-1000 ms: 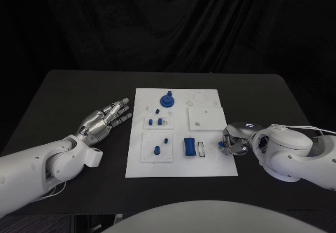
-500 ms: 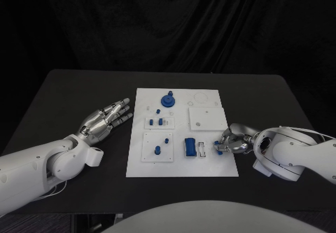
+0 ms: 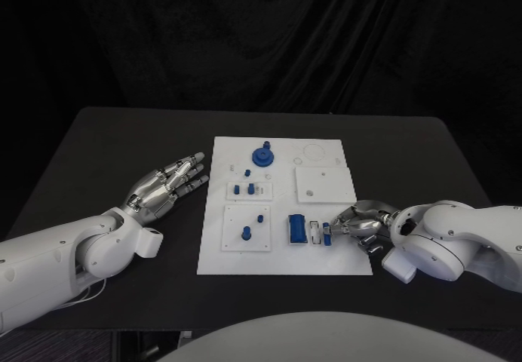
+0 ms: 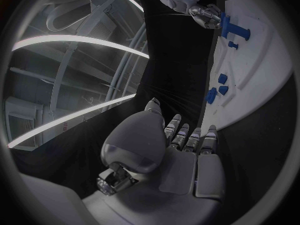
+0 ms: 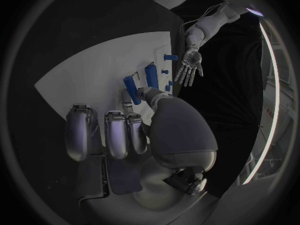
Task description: Assemble the parts on the task board
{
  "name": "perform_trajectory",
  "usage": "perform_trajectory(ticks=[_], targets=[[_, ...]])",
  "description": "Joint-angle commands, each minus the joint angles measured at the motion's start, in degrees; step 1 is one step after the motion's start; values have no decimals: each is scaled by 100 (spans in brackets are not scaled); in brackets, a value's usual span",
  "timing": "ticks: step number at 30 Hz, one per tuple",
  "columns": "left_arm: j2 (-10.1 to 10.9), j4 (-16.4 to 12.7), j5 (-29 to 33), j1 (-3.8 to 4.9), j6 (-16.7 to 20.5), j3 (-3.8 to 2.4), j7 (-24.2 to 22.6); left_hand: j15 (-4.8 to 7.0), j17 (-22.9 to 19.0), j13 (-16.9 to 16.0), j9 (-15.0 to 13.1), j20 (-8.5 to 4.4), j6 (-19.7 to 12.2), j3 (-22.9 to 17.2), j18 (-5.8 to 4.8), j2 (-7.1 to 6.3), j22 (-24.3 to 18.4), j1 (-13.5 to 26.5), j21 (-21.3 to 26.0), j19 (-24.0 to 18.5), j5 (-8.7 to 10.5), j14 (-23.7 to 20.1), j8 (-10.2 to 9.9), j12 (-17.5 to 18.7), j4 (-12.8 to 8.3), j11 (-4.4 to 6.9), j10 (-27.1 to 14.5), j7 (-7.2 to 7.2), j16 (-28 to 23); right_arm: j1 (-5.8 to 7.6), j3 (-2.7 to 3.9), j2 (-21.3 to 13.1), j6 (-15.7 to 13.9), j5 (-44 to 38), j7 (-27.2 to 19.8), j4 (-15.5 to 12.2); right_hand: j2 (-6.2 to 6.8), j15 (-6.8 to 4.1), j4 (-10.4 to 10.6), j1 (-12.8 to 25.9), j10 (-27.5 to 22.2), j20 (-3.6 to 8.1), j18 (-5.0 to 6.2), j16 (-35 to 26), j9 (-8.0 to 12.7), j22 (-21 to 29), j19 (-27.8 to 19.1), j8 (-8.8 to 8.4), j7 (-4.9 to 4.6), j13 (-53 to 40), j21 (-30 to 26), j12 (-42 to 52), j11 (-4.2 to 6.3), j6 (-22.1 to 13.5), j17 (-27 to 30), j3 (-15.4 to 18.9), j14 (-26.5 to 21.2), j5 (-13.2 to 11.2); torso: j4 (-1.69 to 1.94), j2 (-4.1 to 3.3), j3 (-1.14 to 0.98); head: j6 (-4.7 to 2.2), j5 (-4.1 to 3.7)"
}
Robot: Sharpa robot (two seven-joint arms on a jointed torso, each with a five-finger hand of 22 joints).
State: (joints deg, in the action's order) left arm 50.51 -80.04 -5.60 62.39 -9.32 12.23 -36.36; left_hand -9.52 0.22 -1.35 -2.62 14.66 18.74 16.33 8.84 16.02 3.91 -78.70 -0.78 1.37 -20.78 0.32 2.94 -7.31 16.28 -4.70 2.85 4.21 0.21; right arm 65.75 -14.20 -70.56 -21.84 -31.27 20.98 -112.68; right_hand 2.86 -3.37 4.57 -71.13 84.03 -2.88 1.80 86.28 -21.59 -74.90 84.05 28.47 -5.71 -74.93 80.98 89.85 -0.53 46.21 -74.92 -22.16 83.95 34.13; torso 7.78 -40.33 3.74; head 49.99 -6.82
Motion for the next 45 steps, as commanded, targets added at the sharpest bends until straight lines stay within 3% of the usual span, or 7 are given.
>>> perform_trajectory(ticks=[1, 21, 24, 28, 32, 42, 45], targets=[[-9, -16, 24, -10, -43, -5, -39, -34, -4, -5, -4, 23, 8, -33, 34, -2, -10, -54, -21, -1, -33, 15, 30, -17, 9, 12, 7, 14, 3, 11, 0, 28, 1, 525, -269, 25, 4, 44, -113, 30, 597, -36, 62, -24, -14, -1188, 185, 13, 6, -1507, -26, 15, -54, 29, -371, -157, 398, -17, 11, -4, 3, 1, 11], [-45, -2, 25, -10, -73, -5, -20, -33, -3, -6, -6, 22, 22, -39, 34, -7, -9, -72, -22, 0, -42, 18, 34, -22, 7, 15, 9, 24, 4, 16, 0, 268, 306, -250, 19, 198, 2, 75, -9, 365, 597, -65, 81, -45, -120, -1162, 148, -31, -27, -1507, -101, 15, -88, -132, -310, 30, 386, -192, 2, -6, 3, 1, 20], [-49, 3, 25, -10, -79, -5, -19, -33, -3, -5, -5, 22, 17, -42, 34, -10, -13, -80, -21, -2, -47, 16, 35, -18, 6, 18, 7, 29, 3, 16, 0, 292, 361, -330, 110, 213, -22, 82, 48, 466, 597, -74, 95, -58, -159, -1143, 122, -48, -31, -1507, -155, 15, -94, -188, -274, 193, 379, -482, 2, -5, 3, 1, 26], [-51, 8, 25, -10, -85, -5, -18, -33, -3, -5, -5, 22, 17, -42, 34, -10, -13, -80, -21, -2, -47, 16, 35, -18, 6, 18, 7, 29, 3, 15, 0, 311, 404, -446, 185, 228, -52, 99, 192, 641, 597, -90, 104, -69, -188, -1128, 103, -59, -51, -1507, -198, 15, -114, -287, -245, 437, 373, -1145, 2, -1, 3, 1, 40], [-56, 16, 25, -10, -92, -5, -17, -33, -4, -5, -4, 22, 12, -44, 34, -10, -15, -86, -20, -3, -50, 15, 34, -16, 6, 21, 5, 33, 3, 15, 0, 324, 443, -493, 227, 234, -54, 103, 263, 718, 597, -95, 105, -72, -196, -1127, 102, -42, -56, -1507, -203, 15, -119, -307, -236, 556, 372, -1289, 4, -1, 3, 1, 40], [-74, 35, 24, -12, -117, -5, -4, -33, -4, -4, -3, 22, 6, -46, 34, -10, -20, -89, -19, -5, -52, 13, 33, -11, 6, 22, 3, 34, 2, 15, 0, 351, 496, -526, 269, 247, -119, 101, 610, 1025, 597, -101, 111, -78, -212, -1120, 96, 10, -47, -1507, -229, 15, -114, -376, -212, 1030, 369, -2128, 1, 1, 2, 1, 53], [-74, 38, 24, -12, -121, -5, -1, -34, -5, -3, -2, 22, -1, -48, 34, -9, -22, -92, -18, -5, -54, 13, 32, -6, 7, 22, 0, 36, 2, 15, 0, 348, 486, -528, 269, 250, -150, 98, 662, 1056, 597, -97, 111, -83, -220, -1120, 96, 33, -39, -1507, -231, 15, -109, -363, -200, 1081, 367, -2156, 0, 0, 2, 1, 60]])
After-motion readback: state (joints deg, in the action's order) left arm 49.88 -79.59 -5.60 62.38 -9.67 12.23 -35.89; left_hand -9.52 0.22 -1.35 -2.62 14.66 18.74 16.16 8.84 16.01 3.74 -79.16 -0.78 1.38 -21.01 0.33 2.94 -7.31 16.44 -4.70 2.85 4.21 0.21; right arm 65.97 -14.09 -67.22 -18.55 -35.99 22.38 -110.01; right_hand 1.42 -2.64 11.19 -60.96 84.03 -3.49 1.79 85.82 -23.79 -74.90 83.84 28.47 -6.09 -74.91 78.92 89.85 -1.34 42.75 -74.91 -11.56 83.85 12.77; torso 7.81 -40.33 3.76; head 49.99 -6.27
